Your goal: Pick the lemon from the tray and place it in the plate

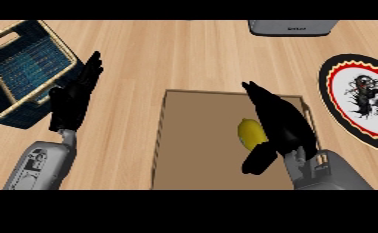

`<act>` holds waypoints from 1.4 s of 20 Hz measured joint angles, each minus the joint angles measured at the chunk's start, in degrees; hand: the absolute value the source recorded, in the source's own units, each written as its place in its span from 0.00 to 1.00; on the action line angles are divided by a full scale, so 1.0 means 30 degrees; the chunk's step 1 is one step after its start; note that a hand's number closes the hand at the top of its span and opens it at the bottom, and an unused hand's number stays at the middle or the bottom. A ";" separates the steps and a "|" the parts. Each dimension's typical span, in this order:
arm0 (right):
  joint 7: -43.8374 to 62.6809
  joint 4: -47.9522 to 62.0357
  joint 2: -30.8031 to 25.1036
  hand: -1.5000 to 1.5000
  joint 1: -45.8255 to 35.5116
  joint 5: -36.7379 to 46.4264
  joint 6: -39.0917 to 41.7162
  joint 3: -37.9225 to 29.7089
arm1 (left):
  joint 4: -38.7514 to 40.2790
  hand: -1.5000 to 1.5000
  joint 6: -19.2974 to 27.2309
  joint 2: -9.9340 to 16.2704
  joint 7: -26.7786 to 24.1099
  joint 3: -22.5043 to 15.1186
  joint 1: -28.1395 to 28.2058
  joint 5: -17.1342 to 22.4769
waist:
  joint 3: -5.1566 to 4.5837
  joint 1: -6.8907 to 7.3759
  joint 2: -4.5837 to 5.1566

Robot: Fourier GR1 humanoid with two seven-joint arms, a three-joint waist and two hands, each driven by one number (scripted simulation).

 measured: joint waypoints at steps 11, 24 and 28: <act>-0.1230 0.2197 0.1014 0.00 0.1211 0.1330 0.1155 -0.0397 | -0.0518 0.50 -0.0261 -0.0680 0.0278 0.0353 0.0289 -0.0770 | 0.0007 -0.0023 -0.0014; -0.4243 0.4814 0.2249 1.00 0.2170 0.4685 0.1106 -0.1637 | -0.0200 0.50 -0.1051 -0.1258 0.0473 0.1356 -0.0083 -0.1606 | 0.0012 -0.0056 -0.0008; -0.5155 0.5426 0.2654 1.00 0.2186 0.5880 0.0639 -0.1998 | -0.0297 0.50 -0.1395 -0.1303 0.0766 0.1588 -0.0241 -0.1811 | 0.0001 -0.0043 -0.0024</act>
